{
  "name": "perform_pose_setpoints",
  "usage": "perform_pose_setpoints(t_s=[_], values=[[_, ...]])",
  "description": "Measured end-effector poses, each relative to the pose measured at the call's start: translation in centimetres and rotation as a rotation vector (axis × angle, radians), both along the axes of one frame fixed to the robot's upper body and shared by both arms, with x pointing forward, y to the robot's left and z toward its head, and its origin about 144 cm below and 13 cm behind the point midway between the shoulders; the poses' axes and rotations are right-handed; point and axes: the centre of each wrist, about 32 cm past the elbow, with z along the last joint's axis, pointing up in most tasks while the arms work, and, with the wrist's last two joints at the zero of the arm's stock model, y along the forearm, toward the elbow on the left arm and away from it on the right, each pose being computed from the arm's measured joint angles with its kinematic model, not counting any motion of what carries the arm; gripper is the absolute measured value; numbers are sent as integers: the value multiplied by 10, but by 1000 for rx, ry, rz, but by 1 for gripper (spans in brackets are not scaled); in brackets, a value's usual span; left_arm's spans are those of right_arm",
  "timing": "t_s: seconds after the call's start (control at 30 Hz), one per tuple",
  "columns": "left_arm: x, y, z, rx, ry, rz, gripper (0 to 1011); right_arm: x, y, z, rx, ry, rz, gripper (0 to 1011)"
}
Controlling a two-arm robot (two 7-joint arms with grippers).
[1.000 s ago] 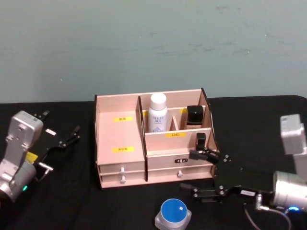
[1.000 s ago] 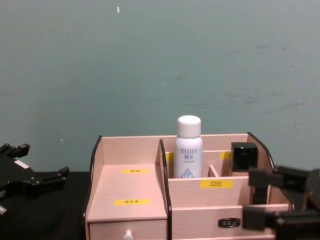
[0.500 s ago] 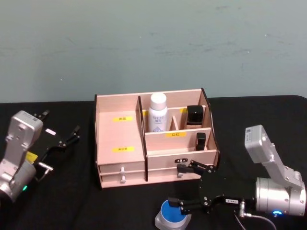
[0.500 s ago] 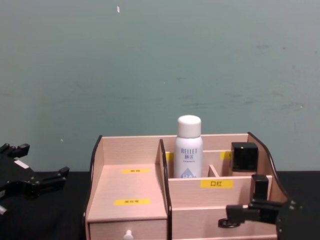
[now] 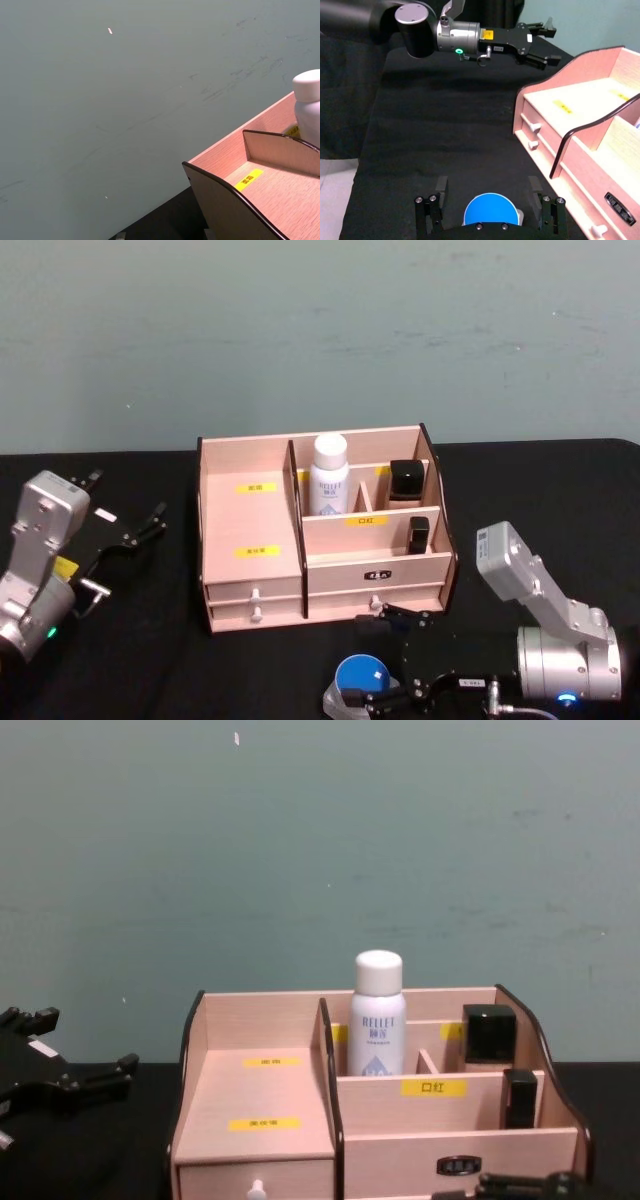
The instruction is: Pick up the facial cleanser and watermelon frost from the table and place them into the tiered storage box.
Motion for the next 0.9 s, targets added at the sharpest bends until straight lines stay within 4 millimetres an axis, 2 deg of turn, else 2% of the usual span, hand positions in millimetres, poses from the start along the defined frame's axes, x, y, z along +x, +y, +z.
perform_pose_setpoints(t_s=[0.5, 0.9], values=[[0, 0, 0, 0, 0, 0, 1010, -9, -14, -6, -12, 47, -52, 1003], [0, 0, 0, 0, 0, 0, 1010, -4, -14, -13, -6, 77, -58, 1002]])
